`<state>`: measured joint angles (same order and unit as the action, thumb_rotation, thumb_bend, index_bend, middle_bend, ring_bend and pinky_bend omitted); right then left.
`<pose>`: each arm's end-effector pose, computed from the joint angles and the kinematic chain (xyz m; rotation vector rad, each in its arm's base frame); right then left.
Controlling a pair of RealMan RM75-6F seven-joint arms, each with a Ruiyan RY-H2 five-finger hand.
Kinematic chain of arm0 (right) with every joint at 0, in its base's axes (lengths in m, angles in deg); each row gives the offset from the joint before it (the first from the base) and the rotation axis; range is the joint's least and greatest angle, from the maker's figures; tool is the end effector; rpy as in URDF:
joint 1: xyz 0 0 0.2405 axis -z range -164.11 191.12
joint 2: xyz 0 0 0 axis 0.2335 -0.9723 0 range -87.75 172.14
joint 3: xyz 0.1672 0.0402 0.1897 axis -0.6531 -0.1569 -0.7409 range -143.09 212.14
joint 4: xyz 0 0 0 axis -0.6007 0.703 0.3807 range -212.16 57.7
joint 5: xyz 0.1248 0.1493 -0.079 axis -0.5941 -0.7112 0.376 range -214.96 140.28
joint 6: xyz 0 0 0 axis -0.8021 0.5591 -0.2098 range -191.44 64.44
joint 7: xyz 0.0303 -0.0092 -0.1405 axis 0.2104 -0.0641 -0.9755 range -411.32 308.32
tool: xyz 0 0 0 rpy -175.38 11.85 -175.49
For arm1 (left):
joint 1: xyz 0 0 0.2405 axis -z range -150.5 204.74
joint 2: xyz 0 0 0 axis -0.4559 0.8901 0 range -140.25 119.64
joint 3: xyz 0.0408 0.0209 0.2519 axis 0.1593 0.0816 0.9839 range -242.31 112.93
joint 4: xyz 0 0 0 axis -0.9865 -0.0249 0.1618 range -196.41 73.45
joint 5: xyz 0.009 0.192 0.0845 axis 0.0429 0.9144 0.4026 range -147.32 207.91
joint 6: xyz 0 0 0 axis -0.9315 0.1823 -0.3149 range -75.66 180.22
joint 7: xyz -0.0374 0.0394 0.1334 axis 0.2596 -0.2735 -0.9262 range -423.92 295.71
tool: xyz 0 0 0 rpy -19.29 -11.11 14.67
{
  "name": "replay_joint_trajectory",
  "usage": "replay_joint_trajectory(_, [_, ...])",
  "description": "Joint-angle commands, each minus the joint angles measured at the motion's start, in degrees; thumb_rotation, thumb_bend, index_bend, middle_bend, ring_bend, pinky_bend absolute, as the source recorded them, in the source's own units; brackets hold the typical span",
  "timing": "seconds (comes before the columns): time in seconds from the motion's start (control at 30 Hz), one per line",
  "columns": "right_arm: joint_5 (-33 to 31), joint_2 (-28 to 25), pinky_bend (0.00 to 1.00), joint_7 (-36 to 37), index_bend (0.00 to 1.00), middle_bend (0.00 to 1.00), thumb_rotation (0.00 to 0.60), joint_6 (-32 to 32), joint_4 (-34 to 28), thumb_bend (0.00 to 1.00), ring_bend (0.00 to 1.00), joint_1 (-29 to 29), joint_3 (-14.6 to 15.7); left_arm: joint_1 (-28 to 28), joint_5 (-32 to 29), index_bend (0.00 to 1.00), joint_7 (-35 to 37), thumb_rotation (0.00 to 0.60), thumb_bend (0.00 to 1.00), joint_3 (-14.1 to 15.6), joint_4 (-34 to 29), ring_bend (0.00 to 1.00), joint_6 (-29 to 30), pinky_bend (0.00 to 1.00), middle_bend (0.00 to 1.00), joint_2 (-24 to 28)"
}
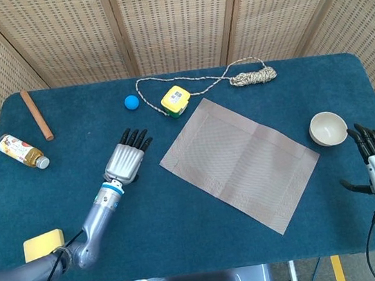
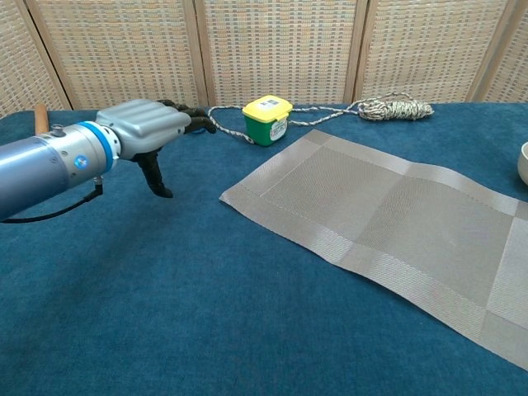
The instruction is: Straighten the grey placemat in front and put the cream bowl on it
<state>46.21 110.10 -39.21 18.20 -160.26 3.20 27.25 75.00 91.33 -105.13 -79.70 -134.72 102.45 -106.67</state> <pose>-0.3199 -0.2302 0.1612 1.3258 -0.9440 1.0675 -0.1232 0.3814 -0.0412 -1.9423 -0.5637 -0.7097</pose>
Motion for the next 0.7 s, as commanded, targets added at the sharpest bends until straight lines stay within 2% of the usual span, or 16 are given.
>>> replay_joint_trajectory(0.03, [0.07, 0.03, 0.0, 0.38, 0.07, 0.0, 0.6, -0.29, 0.24, 0.24, 0.0, -0.13, 0.04, 3.52, -1.69, 0.09, -1.45, 0.6, 0.05, 0.13, 5.76, 0.0, -1.94, 0.0, 0.0, -4.59])
replay_joint_trajectory(0.37, [-0.61, 0.08, 0.0, 1.88, 0.08, 0.0, 0.6, -0.34, 1.03, 0.24, 0.0, -0.16, -0.57, 9.13, -3.35, 0.1, 0.77, 0.6, 0.06, -1.45, 19.23, 0.0, -4.22, 0.0, 0.0, -13.5])
replay_joint_trajectory(0.7, [-0.73, -0.1, 0.0, 3.21, 0.08, 0.0, 0.6, -0.04, 1.2, 0.24, 0.0, -0.08, -0.95, 12.5, -4.04, 0.12, 2.2, 0.6, 0.07, -1.49, 28.05, 0.0, -6.44, 0.0, 0.0, -19.63])
